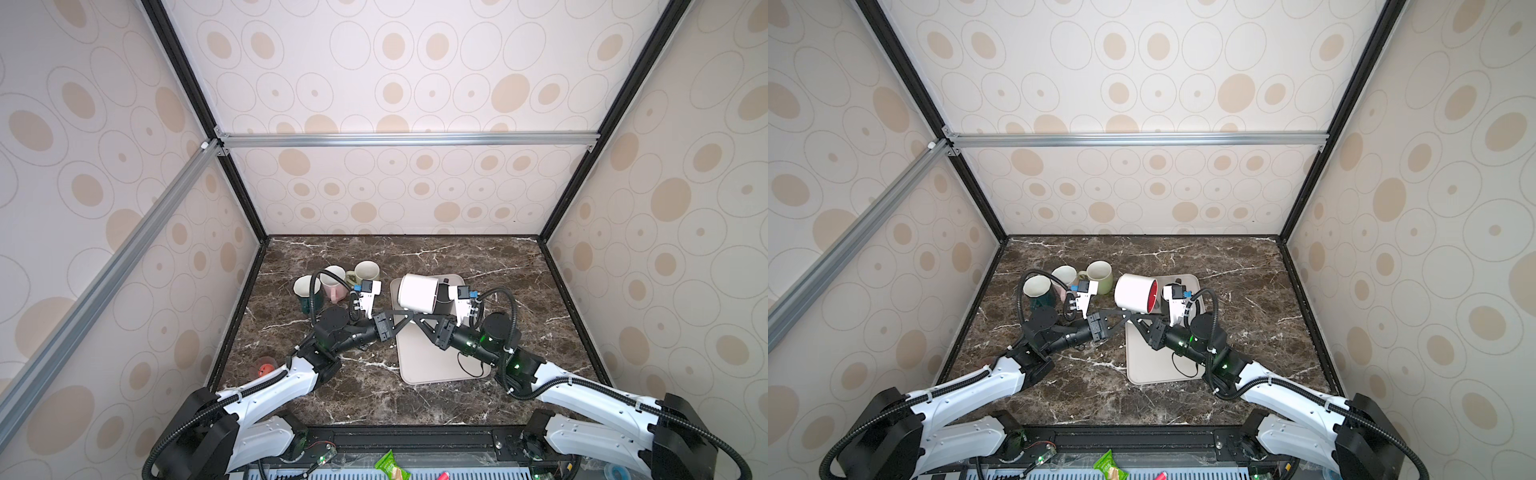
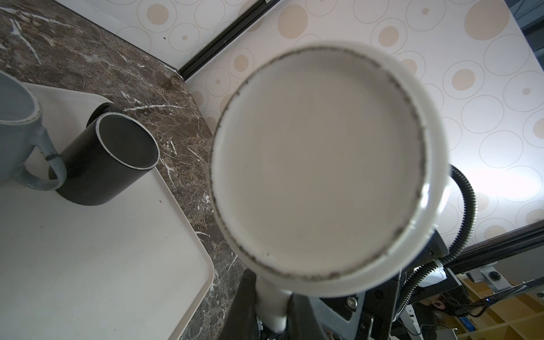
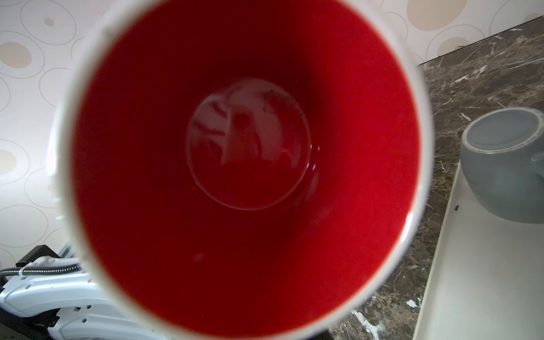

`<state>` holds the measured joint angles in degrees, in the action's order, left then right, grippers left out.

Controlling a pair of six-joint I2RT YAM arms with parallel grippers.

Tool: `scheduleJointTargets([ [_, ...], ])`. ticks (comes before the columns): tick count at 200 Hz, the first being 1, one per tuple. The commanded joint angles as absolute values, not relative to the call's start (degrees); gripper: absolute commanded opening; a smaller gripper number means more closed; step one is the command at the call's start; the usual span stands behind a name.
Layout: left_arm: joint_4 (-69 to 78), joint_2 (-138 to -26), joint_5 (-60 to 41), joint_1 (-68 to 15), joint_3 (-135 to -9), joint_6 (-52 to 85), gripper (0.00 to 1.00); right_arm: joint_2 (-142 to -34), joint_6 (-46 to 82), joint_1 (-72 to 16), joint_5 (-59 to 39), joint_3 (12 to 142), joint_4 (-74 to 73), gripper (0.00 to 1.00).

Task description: Turn the mug right side up

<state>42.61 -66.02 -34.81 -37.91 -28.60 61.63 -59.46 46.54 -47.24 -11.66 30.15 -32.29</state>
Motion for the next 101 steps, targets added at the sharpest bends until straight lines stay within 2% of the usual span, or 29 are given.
scheduleJointTargets([
  [1, 44.16, -66.62, -37.52, -38.12, -28.8, 60.73, 0.0, -58.44, 45.29, -47.49, -11.8, 31.29, -38.68, 0.18],
  [34, 42.66, -66.39, -37.54, -38.08, -29.26, 59.87, 0.0, -58.62, 45.09, -47.46, -10.45, 31.58, -37.1, 0.12],
  [47, 41.75, -66.1, -37.29, -38.08, -29.37, 59.17, 0.0, -58.75, 44.73, -47.47, -9.9, 31.59, -36.39, 0.0],
  [101, 38.42, -66.77, -35.42, -38.11, -30.68, 57.71, 0.0, -59.36, 44.21, -47.46, -7.61, 31.96, -33.7, 0.0],
])
